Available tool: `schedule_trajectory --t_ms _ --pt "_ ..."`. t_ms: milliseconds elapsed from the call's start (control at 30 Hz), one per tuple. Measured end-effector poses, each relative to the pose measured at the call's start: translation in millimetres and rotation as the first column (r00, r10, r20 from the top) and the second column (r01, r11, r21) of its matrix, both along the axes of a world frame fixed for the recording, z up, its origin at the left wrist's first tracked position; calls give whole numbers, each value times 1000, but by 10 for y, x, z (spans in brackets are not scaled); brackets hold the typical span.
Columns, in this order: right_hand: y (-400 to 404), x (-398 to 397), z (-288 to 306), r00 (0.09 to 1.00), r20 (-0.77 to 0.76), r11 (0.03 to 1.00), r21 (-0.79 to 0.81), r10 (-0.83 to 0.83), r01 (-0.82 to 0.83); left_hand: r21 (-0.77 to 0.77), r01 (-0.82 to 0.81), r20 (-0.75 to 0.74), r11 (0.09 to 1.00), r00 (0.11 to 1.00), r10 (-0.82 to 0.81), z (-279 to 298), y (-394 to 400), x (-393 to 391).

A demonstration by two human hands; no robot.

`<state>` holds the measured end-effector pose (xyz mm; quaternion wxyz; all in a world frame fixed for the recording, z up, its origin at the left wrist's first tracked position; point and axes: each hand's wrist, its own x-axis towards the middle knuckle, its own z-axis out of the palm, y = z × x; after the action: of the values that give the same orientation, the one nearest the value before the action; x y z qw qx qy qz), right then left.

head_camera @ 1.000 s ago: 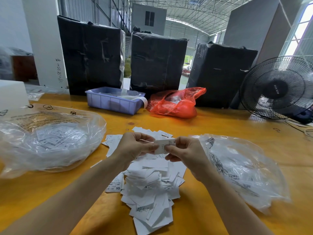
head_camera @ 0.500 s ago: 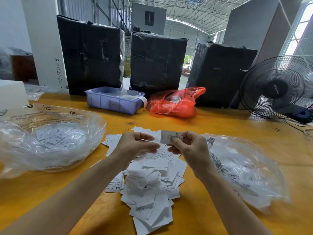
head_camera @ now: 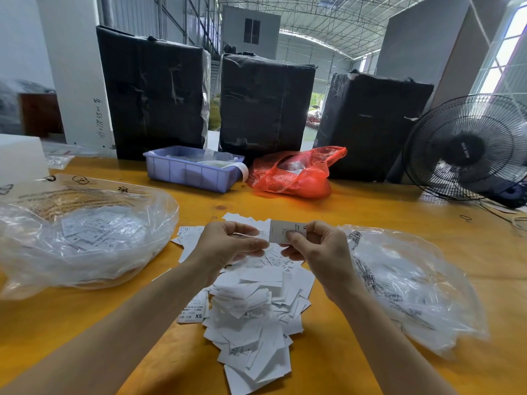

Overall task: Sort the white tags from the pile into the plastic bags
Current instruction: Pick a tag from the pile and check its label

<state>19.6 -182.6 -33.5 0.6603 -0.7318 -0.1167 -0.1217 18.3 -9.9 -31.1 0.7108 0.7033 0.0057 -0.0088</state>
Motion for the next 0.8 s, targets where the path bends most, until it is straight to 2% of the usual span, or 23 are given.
schedule_trajectory --t_ms 133,500,667,800 --pt "11 1 -17 1000 23 998 -68 -14 15 -1 -2 -4 1000 1000 2 4 -2 3" --pt "17 6 -31 999 26 998 -67 -19 21 -17 -3 -8 1000 1000 3 -1 -9 4" --pt "32 -2 -38 997 -53 995 -78 63 -67 -15 -10 -2 1000 1000 10 -21 -3 25" --pt "-1 11 -27 984 -140 994 7 112 -112 -34 -11 -4 999 1000 11 -27 8 33"
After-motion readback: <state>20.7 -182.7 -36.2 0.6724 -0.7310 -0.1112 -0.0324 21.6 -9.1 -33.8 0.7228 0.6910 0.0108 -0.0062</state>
